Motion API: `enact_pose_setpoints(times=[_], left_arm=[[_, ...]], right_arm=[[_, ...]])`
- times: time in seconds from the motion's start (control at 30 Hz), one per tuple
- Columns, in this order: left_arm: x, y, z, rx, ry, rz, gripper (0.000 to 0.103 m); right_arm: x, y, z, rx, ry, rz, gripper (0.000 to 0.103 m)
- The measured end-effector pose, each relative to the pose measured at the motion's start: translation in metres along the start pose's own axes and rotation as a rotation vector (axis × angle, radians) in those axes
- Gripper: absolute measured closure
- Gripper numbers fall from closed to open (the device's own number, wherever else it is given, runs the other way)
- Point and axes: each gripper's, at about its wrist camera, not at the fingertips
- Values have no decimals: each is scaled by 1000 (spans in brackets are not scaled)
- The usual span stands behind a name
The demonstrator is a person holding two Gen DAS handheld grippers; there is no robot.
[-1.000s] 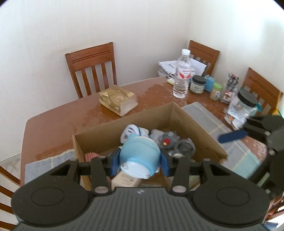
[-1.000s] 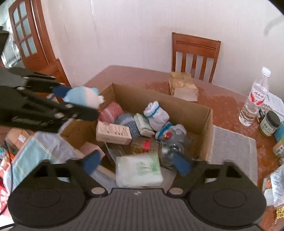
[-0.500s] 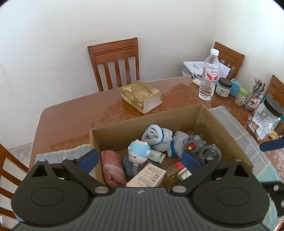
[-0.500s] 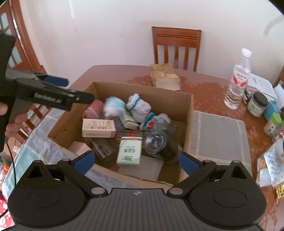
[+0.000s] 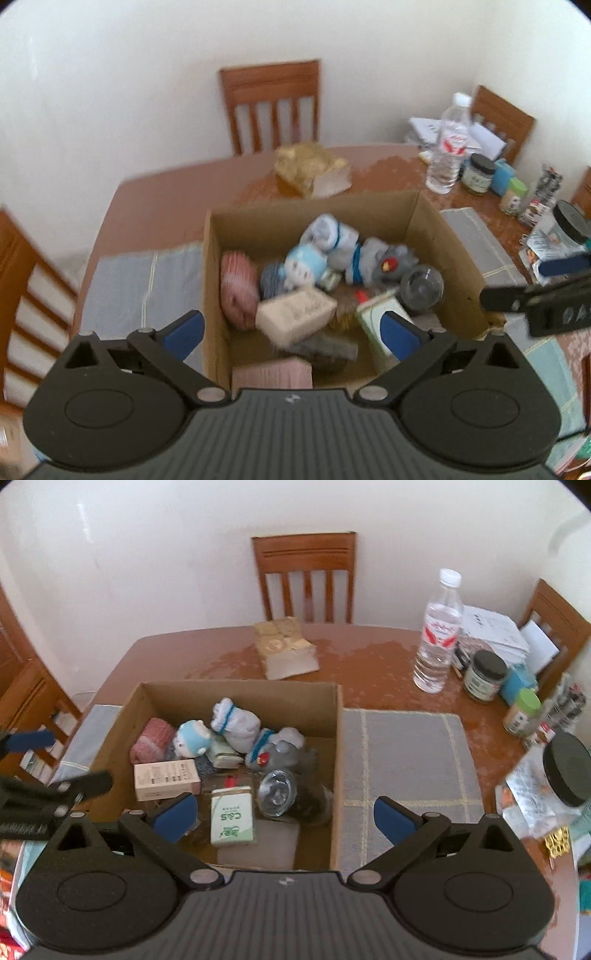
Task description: Organize objects
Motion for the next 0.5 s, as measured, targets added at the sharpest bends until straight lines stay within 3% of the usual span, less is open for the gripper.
enact_pose_setpoints(times=[0.2, 0.37, 0.5], left_arm=[[6, 28, -2, -93, -17, 85, 2], [3, 39, 1, -159, -22, 116, 2], [-1, 39, 0, -167, -59, 124, 2]], right_arm=[[22, 29, 16, -11, 47, 115, 0], [20, 47, 33, -68, 117, 130, 0], [11, 50, 35, -47, 74, 141, 0]])
Point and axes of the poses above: each gripper's, at about its wrist camera, not at the fingertips, and x roughly the way its jaws point, z to its left, y to its underside, and after that the axes turned 12 degrees about y, right-handed
